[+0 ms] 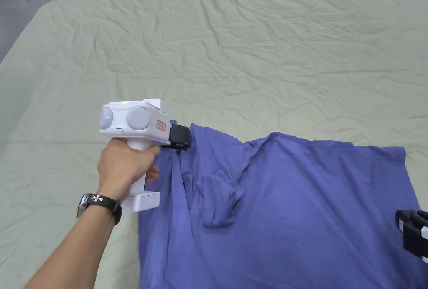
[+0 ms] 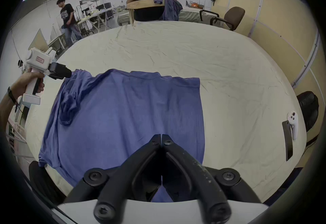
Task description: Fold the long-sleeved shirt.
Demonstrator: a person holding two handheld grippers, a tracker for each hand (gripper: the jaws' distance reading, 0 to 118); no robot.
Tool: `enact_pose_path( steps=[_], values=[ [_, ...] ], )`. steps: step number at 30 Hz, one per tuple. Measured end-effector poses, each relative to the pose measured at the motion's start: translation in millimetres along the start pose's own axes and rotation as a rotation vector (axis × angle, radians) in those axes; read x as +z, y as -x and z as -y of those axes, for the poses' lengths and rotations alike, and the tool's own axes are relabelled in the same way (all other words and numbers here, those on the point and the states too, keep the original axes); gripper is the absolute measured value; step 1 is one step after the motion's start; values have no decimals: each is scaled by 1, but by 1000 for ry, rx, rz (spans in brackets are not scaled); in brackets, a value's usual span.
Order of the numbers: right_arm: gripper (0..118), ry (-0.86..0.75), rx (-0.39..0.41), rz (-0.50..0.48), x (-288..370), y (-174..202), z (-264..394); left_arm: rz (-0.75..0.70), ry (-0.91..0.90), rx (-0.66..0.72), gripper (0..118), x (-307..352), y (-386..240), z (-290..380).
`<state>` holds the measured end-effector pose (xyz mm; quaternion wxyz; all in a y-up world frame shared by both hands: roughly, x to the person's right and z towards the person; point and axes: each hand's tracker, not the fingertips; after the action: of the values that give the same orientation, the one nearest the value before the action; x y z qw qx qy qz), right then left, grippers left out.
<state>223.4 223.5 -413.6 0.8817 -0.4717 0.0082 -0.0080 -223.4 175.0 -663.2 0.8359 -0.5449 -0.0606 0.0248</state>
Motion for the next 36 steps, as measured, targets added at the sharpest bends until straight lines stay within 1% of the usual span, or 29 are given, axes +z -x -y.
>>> enact_pose_path(
  steps=[2, 3, 4, 6, 9, 10, 11, 12, 13, 14, 16, 18, 20, 21, 23, 24, 25, 27, 29, 31, 32, 33, 34, 35, 36],
  values=[
    [1, 13, 1, -2, -5, -1, 1, -26, 66, -10, 87, -25, -2, 8],
    [1, 17, 3, -2, -7, -1, 2, -60, 33, -60, 89, -32, -6, 15],
    [1, 22, 3, -3, -9, -2, 3, -64, -9, -68, 90, -28, -11, 16],
    [1, 25, 1, -6, -10, -2, 4, -70, 1, -34, 90, -22, -13, 14],
    [1, 27, -1, -11, -11, -1, 5, -72, 3, -42, 83, -20, -15, 16],
    [1, 26, -2, -11, -12, -1, 5, -69, 1, -40, 72, -16, -12, 15],
    [1, 25, -4, -11, -12, -1, 5, -67, -8, -57, 54, -13, -15, 16],
    [1, 25, -8, -12, -14, -2, 6, -60, -26, -71, 26, -9, -18, 17],
    [1, 23, -10, -15, -15, -3, 6, -43, -59, -39, 4, -5, -19, 18],
    [1, 24, -10, -16, -16, -3, 5, -3, -69, -19, 4, -5, -16, 18],
    [1, 22, -2, -17, -17, -2, 0, -36, -58, -25, 4, -13, -19, 27],
    [1, 15, 8, -21, -18, -5, -10, -20, -70, 12, 4, -16, -11, 28],
    [3, 1, 22, -25, -20, -13, -27, -15, -68, 12, 4, -16, -10, 29],
    [13, -6, 37, -18, -24, -18, -40, -12, -64, 7, 4, -17, -10, 29],
    [25, 19, 70, 22, -38, -31, -70, -1, -63, 27, 4, -20, -5, 28],
    [40, 42, 79, 67, -48, -37, -87, 2, -64, 27, 4, -21, -4, 29],
    [60, 64, 90, 93, -56, -42, -99, 5, -66, 27, 4, -21, -3, 30],
    [60, 56, 94, 93, -71, -53, -121, 13, -69, 33, 4, -21, -2, 29],
    [60, 87, 110, 104, -90, -60, -138, 26, -72, 54, 4, -23, 1, 30],
    [59, 119, 84, 80, -111, -63, -146, 35, -72, 68, 4, -23, 3, 28],
    [58, 150, 64, 52, -119, -61, -147, 38, -72, 69, 4, -23, 3, 28],
    [56, 182, 69, 37, -132, -59, -145, 39, -71, 68, 4, -23, 3, 28],
    [52, 226, 90, 34, -149, -56, -141, 39, -71, 66, 4, -22, 2, 27],
    [49, 276, 127, 42, -164, -52, -135, 37, -70, 63, 4, -23, 1, 26],
    [49, 319, 163, 43, -178, -46, -129, 34, -70, 59, 4, -23, 0, 26]
  ],
)
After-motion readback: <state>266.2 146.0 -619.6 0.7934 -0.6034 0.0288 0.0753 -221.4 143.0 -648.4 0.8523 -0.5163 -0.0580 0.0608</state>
